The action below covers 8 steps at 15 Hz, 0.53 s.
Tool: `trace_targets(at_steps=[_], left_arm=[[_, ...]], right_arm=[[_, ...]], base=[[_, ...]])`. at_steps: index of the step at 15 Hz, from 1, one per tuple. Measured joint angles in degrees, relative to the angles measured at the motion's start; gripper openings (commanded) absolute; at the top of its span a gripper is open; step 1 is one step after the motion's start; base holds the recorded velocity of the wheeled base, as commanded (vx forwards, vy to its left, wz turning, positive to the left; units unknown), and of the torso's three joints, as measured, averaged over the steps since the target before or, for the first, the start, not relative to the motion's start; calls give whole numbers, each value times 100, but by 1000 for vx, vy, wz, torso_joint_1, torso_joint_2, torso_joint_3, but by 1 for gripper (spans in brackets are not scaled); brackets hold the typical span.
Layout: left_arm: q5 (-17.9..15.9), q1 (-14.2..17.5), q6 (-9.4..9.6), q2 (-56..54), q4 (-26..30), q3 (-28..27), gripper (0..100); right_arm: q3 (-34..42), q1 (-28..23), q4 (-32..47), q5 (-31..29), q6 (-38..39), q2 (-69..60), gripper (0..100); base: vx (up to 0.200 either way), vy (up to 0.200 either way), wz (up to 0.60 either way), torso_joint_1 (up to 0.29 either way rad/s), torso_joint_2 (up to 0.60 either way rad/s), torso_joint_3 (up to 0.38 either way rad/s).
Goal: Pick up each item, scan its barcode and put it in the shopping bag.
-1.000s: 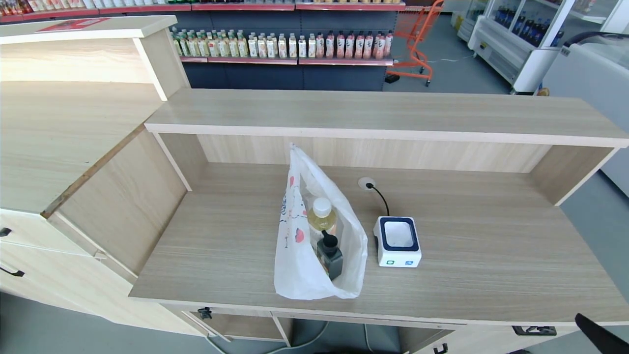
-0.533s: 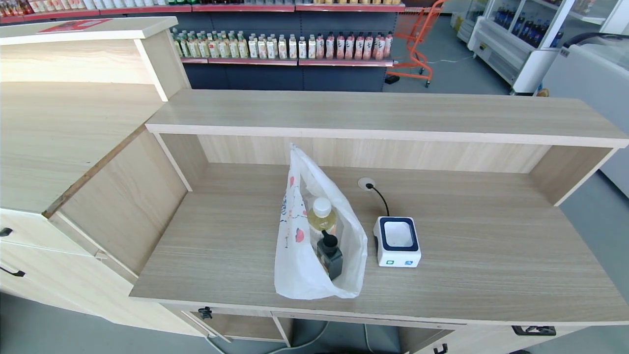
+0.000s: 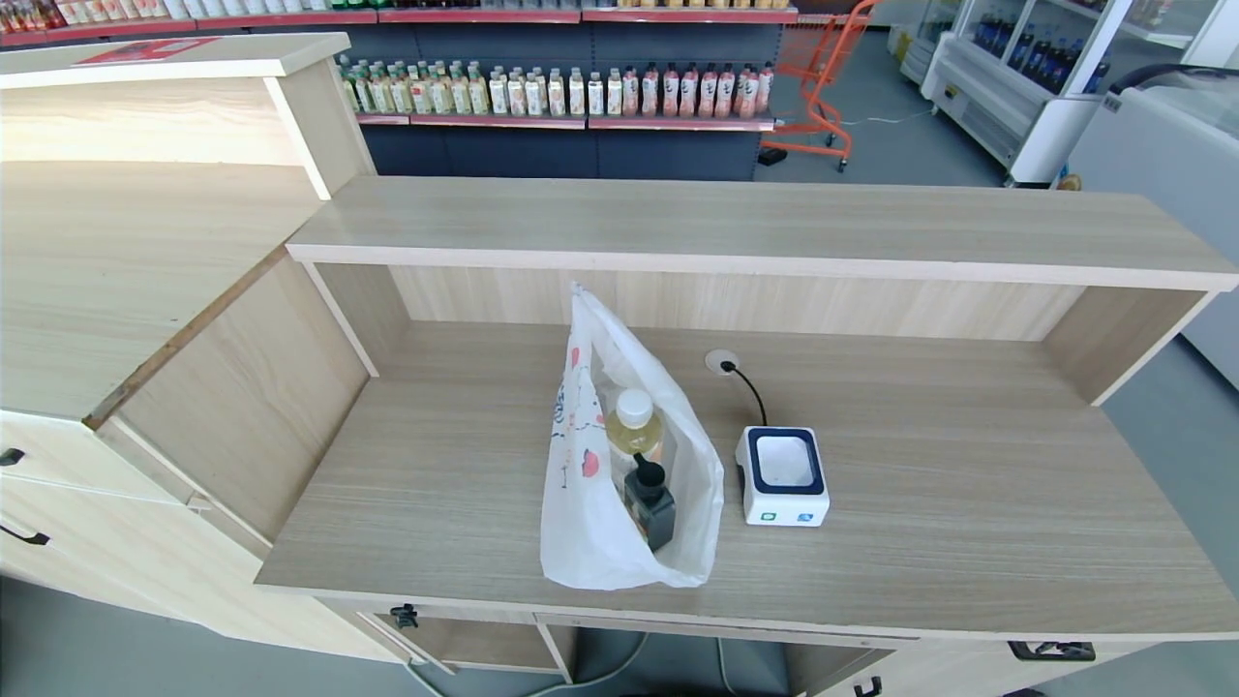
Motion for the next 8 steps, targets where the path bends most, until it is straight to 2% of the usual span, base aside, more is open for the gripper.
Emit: trace_targets(at_steps=[3,8], left_arm=[[-2,0,-30,0,0,0,100],[-11,5,16,0,5,0,100]], right_arm=[[0,0,0,0,4,-5,100],[-2,-4,-5,2,9,-2,100]], base=[[0,0,0,0,0,0],[0,-200,0,1,0,0]])
